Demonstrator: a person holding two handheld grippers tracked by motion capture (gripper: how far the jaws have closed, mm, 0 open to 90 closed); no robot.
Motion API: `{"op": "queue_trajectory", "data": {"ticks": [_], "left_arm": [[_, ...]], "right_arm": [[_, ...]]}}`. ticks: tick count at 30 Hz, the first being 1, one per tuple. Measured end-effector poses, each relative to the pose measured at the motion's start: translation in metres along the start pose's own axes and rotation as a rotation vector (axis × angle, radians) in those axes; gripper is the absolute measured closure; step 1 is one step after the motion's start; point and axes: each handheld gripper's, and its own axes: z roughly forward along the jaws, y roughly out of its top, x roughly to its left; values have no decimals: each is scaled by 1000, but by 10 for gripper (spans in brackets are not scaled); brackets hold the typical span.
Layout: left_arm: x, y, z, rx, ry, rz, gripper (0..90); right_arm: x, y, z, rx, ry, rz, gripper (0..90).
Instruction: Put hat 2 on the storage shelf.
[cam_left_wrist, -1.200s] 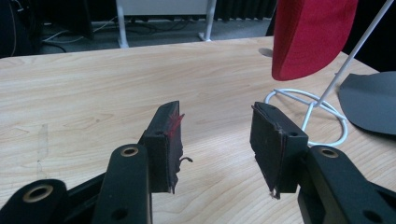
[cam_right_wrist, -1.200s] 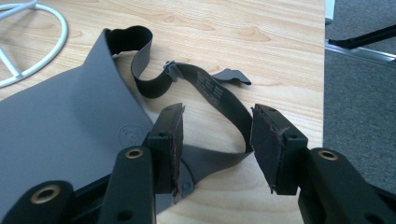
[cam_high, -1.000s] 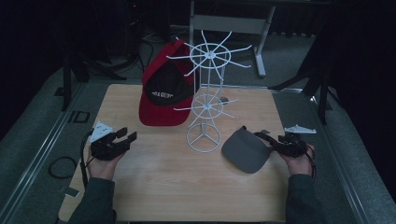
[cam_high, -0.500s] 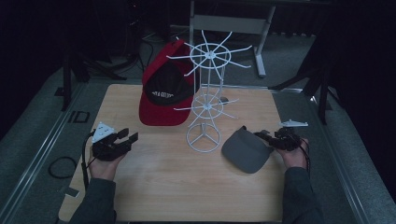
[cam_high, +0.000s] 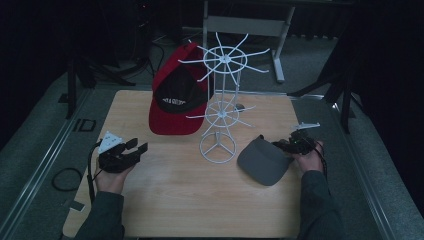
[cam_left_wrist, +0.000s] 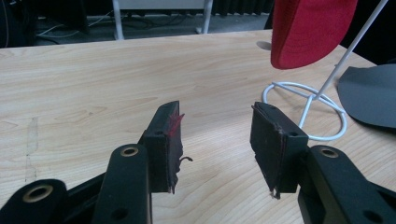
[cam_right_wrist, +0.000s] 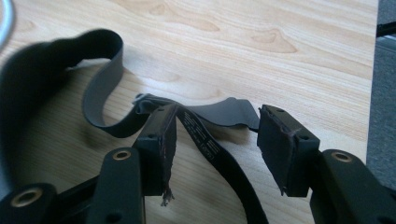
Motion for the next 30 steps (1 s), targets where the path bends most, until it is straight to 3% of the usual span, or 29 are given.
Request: {"op": "queue_trajectory", "data": {"ticks": [12, 17, 19, 20, 22, 24, 27, 30], "left_arm": [[-1, -1, 2, 7, -3, 1, 535], [-2, -1, 3, 7, -5, 2, 535], [-2, -1, 3, 7, -5, 3, 535], [-2, -1, 3, 7, -4, 3, 535], [-1, -2, 3, 7, -4, 3, 535], [0, -2, 2, 8, -3, 0, 535], [0, -3, 2, 8, 1, -8, 535], [1, -4, 2, 10, 4, -16, 535]], "right_arm": [[0, 3, 24, 114, 2, -59, 467], [2, 9, 27, 125, -2, -69, 489], [2, 12, 29, 127, 2, -70, 538], [1, 13, 30, 131, 5, -60, 628], [1, 14, 30, 130, 4, -53, 679], [0, 14, 29, 118, 1, -28, 853], [0, 15, 28, 93, -3, -13, 890], [0, 18, 20, 25, -23, 12, 893]]}}
